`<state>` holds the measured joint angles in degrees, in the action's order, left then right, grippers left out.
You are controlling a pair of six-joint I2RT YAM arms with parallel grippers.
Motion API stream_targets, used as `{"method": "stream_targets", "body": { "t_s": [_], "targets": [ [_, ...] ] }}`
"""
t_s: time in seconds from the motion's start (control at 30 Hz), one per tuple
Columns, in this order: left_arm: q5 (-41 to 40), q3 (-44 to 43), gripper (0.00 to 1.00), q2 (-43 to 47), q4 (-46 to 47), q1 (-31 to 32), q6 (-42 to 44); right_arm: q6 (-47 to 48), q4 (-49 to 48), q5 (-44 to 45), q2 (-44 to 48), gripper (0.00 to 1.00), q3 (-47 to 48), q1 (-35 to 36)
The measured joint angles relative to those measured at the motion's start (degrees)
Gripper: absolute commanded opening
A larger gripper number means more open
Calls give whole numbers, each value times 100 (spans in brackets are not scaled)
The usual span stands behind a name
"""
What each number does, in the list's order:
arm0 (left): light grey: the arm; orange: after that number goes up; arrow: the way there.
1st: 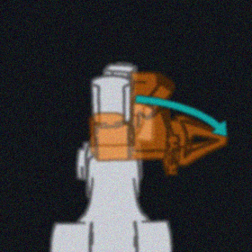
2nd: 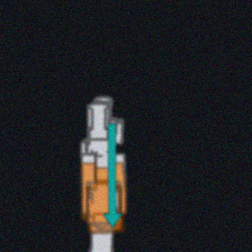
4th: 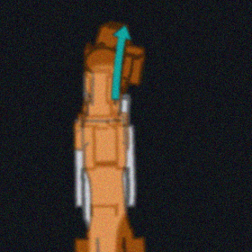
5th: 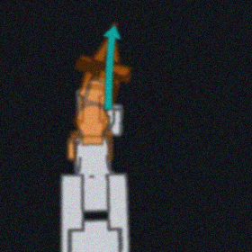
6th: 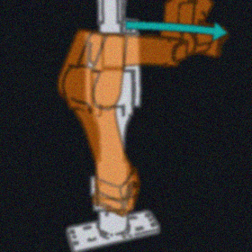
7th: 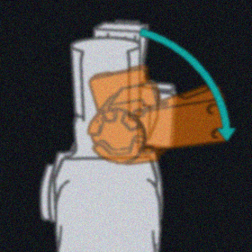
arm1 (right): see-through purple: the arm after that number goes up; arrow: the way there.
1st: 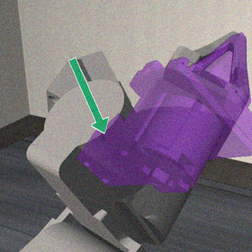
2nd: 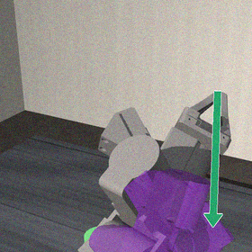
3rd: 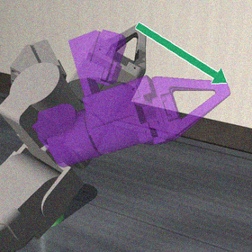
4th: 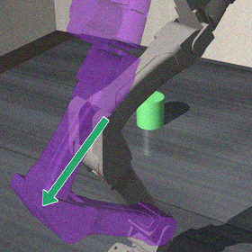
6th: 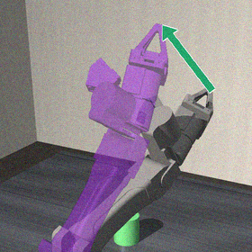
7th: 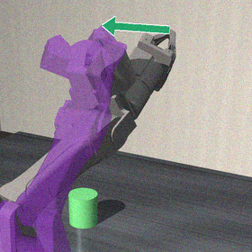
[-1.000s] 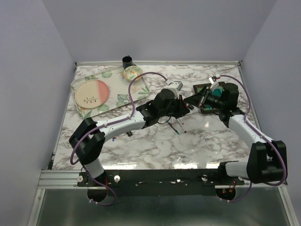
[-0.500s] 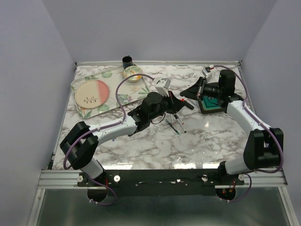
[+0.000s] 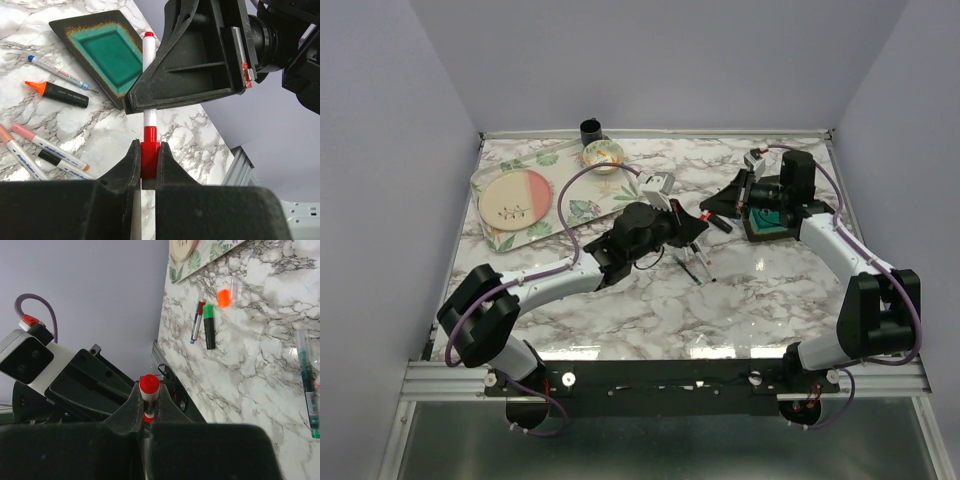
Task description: Open the pen caps
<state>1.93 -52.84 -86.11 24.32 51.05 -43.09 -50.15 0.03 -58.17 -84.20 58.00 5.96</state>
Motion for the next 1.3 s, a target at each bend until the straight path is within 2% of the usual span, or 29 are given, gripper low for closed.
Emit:
{"method": "stream_targets", "body": {
  "t_s": [0.4,0.47,0.53,0.63,0.73,0.87,1.0,1.07,1.23,1.3],
  "targets": [
    [136,282,0,221,214,-46,-11,-315,13,-105,-4,0,-52,-2],
    [538,570,0,566,-267,-28,-15,-372,-424,737,-50,0,-13,-289],
    [975,1137,0,964,-1045,111,-22,-437,-1029,1851,-225,0,118,-1259],
    [1390,1386,0,981,-1740,245,-22,-533,-1425,2787,-282,1,133,-2074],
    [1539,1419,0,1001,-2140,243,-11,-544,-1652,3045,-280,0,136,-2017],
    [1458,1416,0,1272,-2509,131,39,-398,-1812,2968,-280,0,133,-1845],
    [1200,1423,0,1574,-2743,-492,42,247,-1878,2304,-284,1,136,-1832],
    [990,1429,0,1646,-2830,-885,48,925,-1659,1816,-350,1,260,-1818],
    [297,1438,1,1585,-3143,-1473,133,2889,-223,1300,-734,5,973,-1427],
    [-9,1440,6,1429,-3241,-1631,175,3836,697,1287,-1008,5,1464,-1150]
  ]
}}
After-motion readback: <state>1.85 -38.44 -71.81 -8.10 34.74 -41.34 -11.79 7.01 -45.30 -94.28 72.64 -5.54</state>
